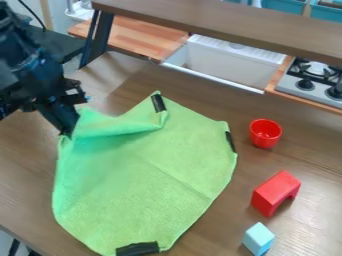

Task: Move to open the green thing

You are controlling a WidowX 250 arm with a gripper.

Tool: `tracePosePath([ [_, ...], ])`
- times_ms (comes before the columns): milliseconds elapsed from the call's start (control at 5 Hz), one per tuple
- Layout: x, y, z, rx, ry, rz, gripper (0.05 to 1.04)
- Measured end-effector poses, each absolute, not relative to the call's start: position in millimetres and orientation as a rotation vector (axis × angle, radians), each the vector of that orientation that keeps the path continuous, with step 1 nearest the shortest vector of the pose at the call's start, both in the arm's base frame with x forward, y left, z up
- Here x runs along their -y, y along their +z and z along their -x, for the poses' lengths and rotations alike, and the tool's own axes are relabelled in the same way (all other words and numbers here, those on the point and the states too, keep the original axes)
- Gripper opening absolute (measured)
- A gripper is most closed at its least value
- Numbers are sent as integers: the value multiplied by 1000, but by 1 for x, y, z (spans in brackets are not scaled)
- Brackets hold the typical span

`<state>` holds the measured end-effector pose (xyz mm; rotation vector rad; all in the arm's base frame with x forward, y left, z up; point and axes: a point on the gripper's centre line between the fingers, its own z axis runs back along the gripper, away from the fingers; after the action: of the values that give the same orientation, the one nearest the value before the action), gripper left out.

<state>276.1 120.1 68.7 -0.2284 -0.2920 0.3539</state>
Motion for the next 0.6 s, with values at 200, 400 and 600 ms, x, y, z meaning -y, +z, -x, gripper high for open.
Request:
tracePosePath([
  [200,-118,72,-279,288,299,137,55],
  [400,-123,70,-281,244,295,88,55],
  [600,-130,70,-283,217,340,67,55],
])
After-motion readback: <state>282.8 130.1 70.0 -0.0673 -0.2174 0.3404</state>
